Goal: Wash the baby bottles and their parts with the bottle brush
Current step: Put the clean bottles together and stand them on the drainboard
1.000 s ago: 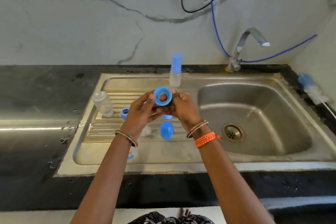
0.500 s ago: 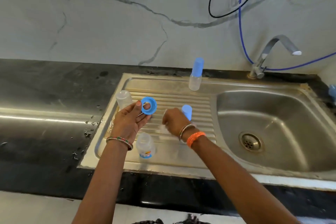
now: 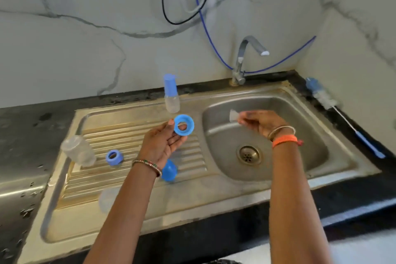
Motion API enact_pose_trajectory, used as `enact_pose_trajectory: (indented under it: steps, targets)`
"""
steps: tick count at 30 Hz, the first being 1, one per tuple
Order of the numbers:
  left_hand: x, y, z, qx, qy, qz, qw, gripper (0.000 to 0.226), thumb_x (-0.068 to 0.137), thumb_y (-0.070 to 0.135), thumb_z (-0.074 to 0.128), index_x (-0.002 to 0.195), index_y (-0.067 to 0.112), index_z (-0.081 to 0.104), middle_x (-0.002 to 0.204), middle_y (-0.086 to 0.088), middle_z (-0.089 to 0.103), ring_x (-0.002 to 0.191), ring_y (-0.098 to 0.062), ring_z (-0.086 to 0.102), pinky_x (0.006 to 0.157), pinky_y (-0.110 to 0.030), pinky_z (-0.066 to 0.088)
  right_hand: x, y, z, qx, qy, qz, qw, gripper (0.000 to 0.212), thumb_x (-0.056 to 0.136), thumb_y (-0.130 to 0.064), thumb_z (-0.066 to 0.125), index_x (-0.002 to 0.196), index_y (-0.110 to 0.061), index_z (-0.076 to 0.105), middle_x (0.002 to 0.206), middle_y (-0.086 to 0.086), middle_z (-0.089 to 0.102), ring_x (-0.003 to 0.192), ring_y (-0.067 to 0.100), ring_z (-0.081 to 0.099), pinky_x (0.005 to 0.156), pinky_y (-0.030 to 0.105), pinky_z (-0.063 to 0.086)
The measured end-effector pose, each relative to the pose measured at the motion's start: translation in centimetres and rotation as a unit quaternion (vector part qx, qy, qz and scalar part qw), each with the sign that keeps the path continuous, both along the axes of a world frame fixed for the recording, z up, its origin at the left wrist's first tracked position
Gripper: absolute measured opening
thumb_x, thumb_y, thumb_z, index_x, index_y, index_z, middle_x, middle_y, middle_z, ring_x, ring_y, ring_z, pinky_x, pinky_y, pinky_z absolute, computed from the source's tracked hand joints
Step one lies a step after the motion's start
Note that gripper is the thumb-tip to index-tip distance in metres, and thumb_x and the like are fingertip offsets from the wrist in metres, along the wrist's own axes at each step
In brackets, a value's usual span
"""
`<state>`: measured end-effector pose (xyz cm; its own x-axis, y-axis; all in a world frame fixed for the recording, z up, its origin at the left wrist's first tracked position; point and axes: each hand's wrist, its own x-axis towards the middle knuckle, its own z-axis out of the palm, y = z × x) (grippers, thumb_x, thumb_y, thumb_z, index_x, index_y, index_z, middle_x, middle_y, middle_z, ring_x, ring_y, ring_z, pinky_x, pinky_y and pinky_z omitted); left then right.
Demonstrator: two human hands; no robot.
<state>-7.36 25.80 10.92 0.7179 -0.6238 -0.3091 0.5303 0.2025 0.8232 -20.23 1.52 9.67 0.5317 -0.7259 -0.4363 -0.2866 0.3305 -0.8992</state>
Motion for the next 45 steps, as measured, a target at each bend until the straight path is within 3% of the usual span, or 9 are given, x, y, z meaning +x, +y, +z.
enact_pose_trajectory:
  steps: [3, 7, 10, 14, 18, 22, 32, 37, 45]
  targets:
    - [-0.7, -2.7, 0.1, -0.006, 0.008, -0.026, 1.000, 0.017, 0.097, 0.014, 0.048, 0.096, 0.002, 0.060, 0.075, -0.007, 0.074, 0.070, -0.015, 0.072, 0.064, -0.026, 0.059, -1.4, 0.7, 0.9, 0.148, -0.168, -0.017, 0.974, 0.023, 0.085, 0.001, 0.050, 0.075, 0.003, 0.071, 0.060, 0.002, 0.069, 0.055, 0.008, 0.067, 0.056, 0.012, 0.053]
    - [-1.4, -5.1, -0.1, 0.007, 0.017, -0.023, 1.000, 0.016, 0.095, 0.014, 0.052, 0.097, 0.001, 0.061, 0.075, -0.008, 0.073, 0.069, -0.016, 0.072, 0.064, -0.027, 0.059, -1.5, 1.4, -3.8, -0.033, 0.113, -0.081, 0.990, 0.022, 0.080, 0.009, 0.059, 0.102, 0.007, 0.060, 0.072, -0.013, 0.064, 0.090, 0.028, 0.065, 0.045, 0.012, 0.049]
    - [-1.7, -6.2, -0.6, 0.018, 0.021, -0.014, 1.000, 0.015, 0.095, 0.015, 0.053, 0.095, 0.002, 0.060, 0.071, -0.008, 0.072, 0.065, -0.014, 0.071, 0.061, -0.026, 0.059, 0.3, 1.9, -2.8, 0.011, -0.048, -0.103, 0.993, 0.019, 0.078, 0.016, 0.063, 0.074, -0.002, 0.058, 0.073, 0.013, 0.059, 0.077, 0.028, 0.063, 0.061, 0.029, 0.059]
    - [-2.3, -6.8, -1.0, 0.040, 0.020, 0.010, 0.999, 0.013, 0.094, 0.016, 0.056, 0.092, 0.004, 0.060, 0.076, -0.010, 0.070, 0.061, -0.013, 0.070, 0.059, -0.025, 0.059, 1.9, 5.2, 1.2, 0.048, -0.236, -0.025, 0.970, 0.028, 0.084, 0.014, 0.056, 0.101, -0.008, 0.053, 0.075, 0.015, 0.063, 0.059, 0.019, 0.066, 0.065, 0.026, 0.058]
    - [-2.8, -6.9, -0.9, 0.049, -0.020, 0.024, 0.998, 0.013, 0.092, 0.015, 0.059, 0.085, 0.005, 0.062, 0.063, -0.005, 0.071, 0.056, -0.012, 0.068, 0.061, -0.023, 0.058, 2.4, 6.9, 1.8, -0.332, -0.054, 0.109, 0.935, 0.049, 0.078, 0.005, 0.059, 0.121, -0.019, 0.060, 0.087, 0.009, 0.063, 0.079, 0.018, 0.060, 0.080, 0.025, 0.052]
    - [-3.4, -6.7, -0.9, 0.035, -0.044, 0.033, 0.998, 0.013, 0.093, 0.012, 0.057, 0.085, 0.004, 0.064, 0.064, -0.003, 0.071, 0.058, -0.010, 0.067, 0.063, -0.021, 0.058, 2.4, 8.2, 2.4, -0.482, -0.008, 0.159, 0.861, 0.046, 0.077, 0.003, 0.057, 0.118, -0.017, 0.065, 0.091, 0.003, 0.054, 0.073, 0.005, 0.045, 0.069, 0.005, 0.033]
    - [-2.9, -5.3, 0.2, -0.081, 0.001, -0.114, 0.990, 0.017, 0.093, 0.014, 0.050, 0.100, 0.005, 0.063, 0.086, -0.007, 0.069, 0.074, -0.011, 0.067, 0.071, -0.022, 0.057, 0.3, 8.5, 4.4, -0.421, -0.104, 0.124, 0.893, 0.023, 0.072, -0.003, 0.078, 0.094, -0.011, 0.074, 0.072, 0.000, 0.069, 0.063, 0.000, 0.061, 0.063, 0.005, 0.046]
    - [-2.4, -4.8, -0.1, -0.171, 0.093, -0.111, 0.974, 0.075, 0.034, 0.019, 0.097, 0.100, 0.000, 0.067, 0.104, -0.019, 0.068, 0.092, -0.024, 0.070, 0.084, -0.035, 0.055, 0.1, 8.8, 5.0, -0.415, -0.147, 0.046, 0.897, 0.017, 0.072, -0.010, 0.080, 0.087, -0.010, 0.072, 0.071, -0.008, 0.066, 0.065, -0.003, 0.062, 0.067, 0.012, 0.051]
    - [-2.1, -4.6, -0.3, -0.177, 0.094, -0.113, 0.973, 0.065, 0.035, 0.020, 0.097, 0.093, 0.001, 0.073, 0.097, -0.016, 0.071, 0.086, -0.021, 0.071, 0.072, -0.028, 0.059, 0.6, 9.6, 4.7, -0.573, -0.005, 0.158, 0.804, 0.022, 0.092, -0.021, 0.059, 0.110, -0.015, 0.070, 0.111, 0.001, 0.068, 0.106, 0.020, 0.057, 0.090, 0.036, 0.048]
